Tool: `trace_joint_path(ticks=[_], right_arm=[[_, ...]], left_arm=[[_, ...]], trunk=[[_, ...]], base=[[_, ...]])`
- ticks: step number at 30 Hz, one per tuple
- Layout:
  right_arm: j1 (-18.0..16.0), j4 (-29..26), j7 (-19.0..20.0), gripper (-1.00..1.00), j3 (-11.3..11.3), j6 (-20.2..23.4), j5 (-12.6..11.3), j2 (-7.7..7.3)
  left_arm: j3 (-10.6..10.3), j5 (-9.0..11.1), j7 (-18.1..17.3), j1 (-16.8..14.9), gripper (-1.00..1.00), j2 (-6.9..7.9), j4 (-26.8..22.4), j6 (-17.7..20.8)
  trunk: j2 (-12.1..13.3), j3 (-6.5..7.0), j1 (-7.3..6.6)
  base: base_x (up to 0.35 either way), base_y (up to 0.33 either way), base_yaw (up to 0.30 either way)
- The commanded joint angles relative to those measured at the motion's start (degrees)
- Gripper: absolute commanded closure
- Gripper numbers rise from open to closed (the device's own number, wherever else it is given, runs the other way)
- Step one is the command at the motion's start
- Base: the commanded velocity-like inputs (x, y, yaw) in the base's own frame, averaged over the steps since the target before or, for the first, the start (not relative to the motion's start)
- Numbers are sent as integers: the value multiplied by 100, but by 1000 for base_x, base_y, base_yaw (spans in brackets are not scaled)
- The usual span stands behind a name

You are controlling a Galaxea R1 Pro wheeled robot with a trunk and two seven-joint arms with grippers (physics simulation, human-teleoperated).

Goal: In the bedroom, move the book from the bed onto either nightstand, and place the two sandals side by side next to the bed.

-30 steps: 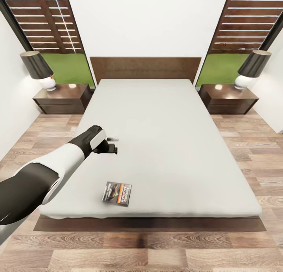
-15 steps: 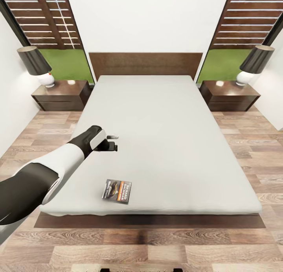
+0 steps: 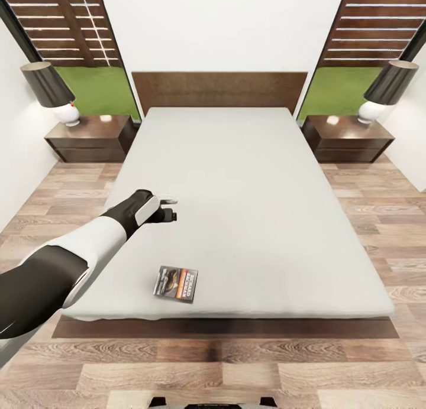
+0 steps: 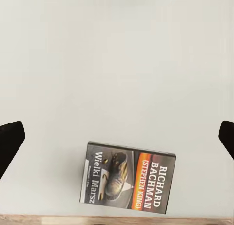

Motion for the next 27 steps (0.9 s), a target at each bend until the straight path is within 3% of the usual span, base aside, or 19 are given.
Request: trace_joint_path(ticks=[1,27], right_arm=[[-7,17,-22,-100,-49,7,54,-6],[71,17,-22,-100,-50,7,56,-10]], left_arm=[[-37,60,42,0,-100,2,-7,-25],[-67,37,-20,109,-100,0,-7,-719]], trunk=[[-10,-17,2],[-10,-263,2]], base=[[0,0,0],[0,0,0]])
